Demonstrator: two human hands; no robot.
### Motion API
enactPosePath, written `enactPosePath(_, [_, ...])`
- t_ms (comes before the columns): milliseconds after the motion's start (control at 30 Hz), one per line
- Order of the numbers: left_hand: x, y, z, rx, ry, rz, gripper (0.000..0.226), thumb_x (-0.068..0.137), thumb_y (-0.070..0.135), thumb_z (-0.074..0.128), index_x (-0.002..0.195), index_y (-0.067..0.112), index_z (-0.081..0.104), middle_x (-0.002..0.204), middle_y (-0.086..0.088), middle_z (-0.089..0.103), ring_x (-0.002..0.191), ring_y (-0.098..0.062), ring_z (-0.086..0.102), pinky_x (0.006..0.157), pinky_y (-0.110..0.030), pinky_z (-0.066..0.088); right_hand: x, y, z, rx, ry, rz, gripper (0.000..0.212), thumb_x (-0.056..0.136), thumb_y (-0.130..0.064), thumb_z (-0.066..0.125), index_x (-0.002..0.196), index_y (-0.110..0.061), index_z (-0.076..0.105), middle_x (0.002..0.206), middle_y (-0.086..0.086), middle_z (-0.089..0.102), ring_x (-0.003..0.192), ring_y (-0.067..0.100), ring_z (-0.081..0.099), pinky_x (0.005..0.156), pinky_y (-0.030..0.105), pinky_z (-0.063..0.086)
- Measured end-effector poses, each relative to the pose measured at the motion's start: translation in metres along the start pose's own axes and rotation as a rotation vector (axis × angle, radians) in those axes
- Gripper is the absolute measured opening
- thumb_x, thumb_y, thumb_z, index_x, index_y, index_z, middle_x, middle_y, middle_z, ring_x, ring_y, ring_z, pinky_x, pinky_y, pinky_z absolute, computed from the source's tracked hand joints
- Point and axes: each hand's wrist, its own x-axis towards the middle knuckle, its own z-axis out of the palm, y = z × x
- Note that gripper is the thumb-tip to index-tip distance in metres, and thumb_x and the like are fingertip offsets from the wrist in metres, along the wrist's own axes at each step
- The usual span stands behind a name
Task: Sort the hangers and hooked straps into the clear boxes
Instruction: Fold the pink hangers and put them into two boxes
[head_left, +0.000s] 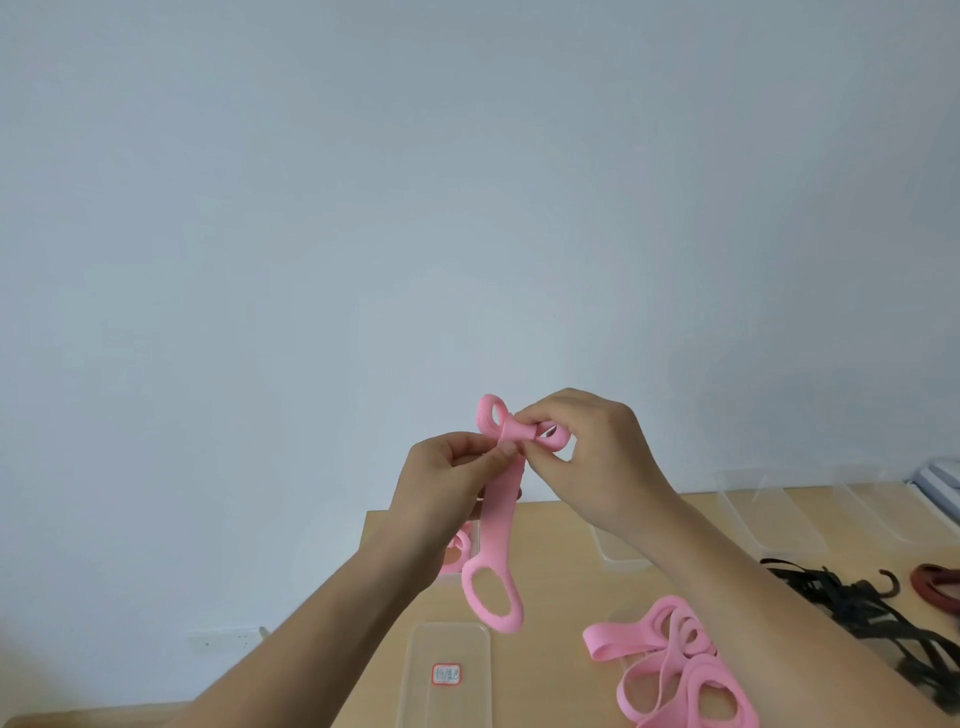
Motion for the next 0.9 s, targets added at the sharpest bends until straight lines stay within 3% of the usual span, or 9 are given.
enactPosePath(100, [-0.001, 0.001, -0.001, -0.066, -0.065, -0.009, 0.034, 0.090, 0.046, 0.075, 0.097, 0.013, 0.082, 0.093, -0.014, 0.079, 0.083, -0.022, 0.076, 0.071, -0.028, 0.059, -0.002, 0.005, 0.006, -0.044, 0.028, -0.053, 0.014, 0.081, -0.001, 0.079, 0.087, -0.013, 0.076, 0.083, -0.003, 0.070, 0.074, 0.018, 0.063, 0.066, 0.034, 0.052])
enactPosePath(200, [0.001, 0.001, -0.001, -0.127, -0.081, -0.035, 0.051, 0.088, 0.060, 0.066, 0.103, 0.013, 0.081, 0.105, -0.023, 0.076, 0.097, -0.036, 0.075, 0.090, -0.046, 0.060, -0.004, 0.007, 0.010, -0.077, 0.036, -0.090, 0.017, 0.077, 0.001, 0.082, 0.086, -0.012, 0.076, 0.089, -0.002, 0.068, 0.079, 0.020, 0.063, 0.066, 0.032, 0.050])
enactPosePath(300, [0.002, 0.000, -0.004, -0.158, -0.110, -0.015, 0.045, 0.096, 0.051, 0.059, 0.108, 0.014, 0.080, 0.112, -0.022, 0.076, 0.109, -0.044, 0.070, 0.101, -0.054, 0.054, -0.007, 0.007, 0.012, -0.057, 0.038, -0.121, 0.021, 0.076, 0.003, 0.082, 0.087, -0.014, 0.078, 0.092, -0.002, 0.067, 0.077, 0.018, 0.062, 0.066, 0.025, 0.048])
enactPosePath(400, [0.002, -0.001, -0.005, -0.152, -0.162, 0.005, 0.037, 0.105, 0.035, 0.050, 0.114, 0.013, 0.078, 0.116, -0.014, 0.077, 0.111, -0.041, 0.071, 0.099, -0.050, 0.055, -0.007, 0.008, 0.012, -0.072, 0.038, -0.129, 0.024, 0.074, 0.008, 0.081, 0.085, -0.013, 0.079, 0.094, -0.001, 0.068, 0.071, 0.016, 0.058, 0.065, 0.025, 0.049])
enactPosePath(500, [0.002, 0.001, -0.006, -0.169, -0.180, 0.009, 0.033, 0.102, 0.024, 0.049, 0.115, 0.008, 0.076, 0.116, -0.018, 0.077, 0.111, -0.036, 0.072, 0.098, -0.046, 0.056, -0.008, 0.007, 0.009, -0.079, 0.032, -0.132, 0.027, 0.074, 0.011, 0.077, 0.086, -0.013, 0.079, 0.097, 0.000, 0.070, 0.072, 0.016, 0.058, 0.066, 0.026, 0.050])
enactPosePath(600, [0.004, 0.003, -0.006, -0.155, -0.207, 0.041, 0.037, 0.092, 0.023, 0.057, 0.115, -0.001, 0.073, 0.113, -0.028, 0.073, 0.107, -0.035, 0.070, 0.097, -0.044, 0.058, -0.008, 0.005, 0.007, -0.008, 0.009, -0.101, 0.021, 0.079, 0.006, 0.075, 0.086, -0.014, 0.081, 0.098, -0.002, 0.070, 0.087, 0.018, 0.064, 0.075, 0.026, 0.051])
enactPosePath(700, [0.006, 0.003, -0.005, -0.151, -0.185, 0.038, 0.033, 0.085, 0.018, 0.068, 0.112, -0.001, 0.074, 0.115, -0.038, 0.065, 0.097, -0.034, 0.067, 0.101, -0.050, 0.057, -0.005, 0.003, 0.005, 0.048, -0.010, -0.054, 0.020, 0.081, 0.004, 0.075, 0.087, -0.014, 0.081, 0.095, -0.005, 0.071, 0.091, 0.014, 0.065, 0.080, 0.027, 0.052])
enactPosePath(767, [0.008, 0.001, -0.005, -0.124, -0.146, 0.018, 0.027, 0.088, 0.010, 0.071, 0.114, 0.002, 0.075, 0.112, -0.032, 0.070, 0.096, -0.033, 0.070, 0.099, -0.049, 0.058, -0.002, 0.003, 0.002, 0.080, -0.018, -0.026, 0.021, 0.082, 0.004, 0.075, 0.091, -0.015, 0.080, 0.090, -0.009, 0.073, 0.089, 0.008, 0.065, 0.078, 0.029, 0.053])
enactPosePath(900, [0.009, -0.003, -0.001, -0.108, -0.065, -0.005, 0.044, 0.075, 0.014, 0.075, 0.120, 0.011, 0.071, 0.106, -0.016, 0.078, 0.094, -0.030, 0.076, 0.091, -0.043, 0.061, 0.001, 0.006, 0.000, 0.125, -0.054, 0.109, 0.027, 0.086, -0.007, 0.075, 0.109, -0.022, 0.075, 0.096, -0.019, 0.070, 0.094, 0.003, 0.064, 0.079, 0.026, 0.055])
